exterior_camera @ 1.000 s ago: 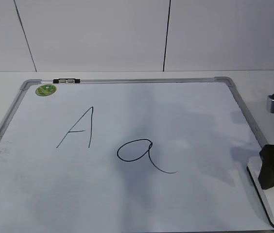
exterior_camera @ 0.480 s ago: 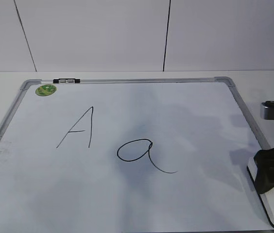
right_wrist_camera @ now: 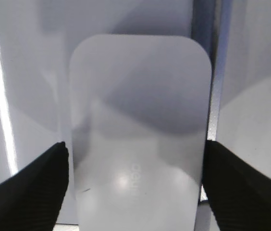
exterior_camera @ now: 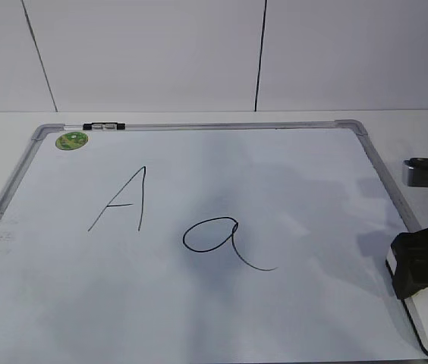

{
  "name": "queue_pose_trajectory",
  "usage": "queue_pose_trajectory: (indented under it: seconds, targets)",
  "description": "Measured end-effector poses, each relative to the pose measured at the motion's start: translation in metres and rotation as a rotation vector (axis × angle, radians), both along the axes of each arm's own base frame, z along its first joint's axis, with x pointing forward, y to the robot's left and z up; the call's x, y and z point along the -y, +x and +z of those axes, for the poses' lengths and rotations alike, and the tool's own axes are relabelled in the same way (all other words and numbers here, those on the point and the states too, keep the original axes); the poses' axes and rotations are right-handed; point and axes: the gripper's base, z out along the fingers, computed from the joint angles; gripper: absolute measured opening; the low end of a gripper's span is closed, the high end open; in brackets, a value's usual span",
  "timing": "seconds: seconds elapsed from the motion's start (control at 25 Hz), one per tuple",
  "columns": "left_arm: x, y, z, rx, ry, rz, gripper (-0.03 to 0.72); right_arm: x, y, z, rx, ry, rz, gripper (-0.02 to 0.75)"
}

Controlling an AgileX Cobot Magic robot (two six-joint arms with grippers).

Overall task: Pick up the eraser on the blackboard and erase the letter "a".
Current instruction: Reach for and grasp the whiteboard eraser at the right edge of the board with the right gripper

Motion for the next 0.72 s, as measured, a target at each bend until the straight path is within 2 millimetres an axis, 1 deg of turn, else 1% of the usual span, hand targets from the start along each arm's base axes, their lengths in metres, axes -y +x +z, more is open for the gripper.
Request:
queue_pose_trajectory:
  seconds: [0.36, 0.72]
  targets:
    - [0.0000, 0.0000, 0.0000, 0.000, 0.000, 0.000, 0.235, 0.0000, -0.0001, -0.0041, -0.027, -0.004, 0.001, 0.653]
    - [0.0000, 0.0000, 0.0000, 0.000, 0.000, 0.000, 0.235, -0.0001, 0.0010, -0.0040, -0.015, -0.002, 0.000, 0.641]
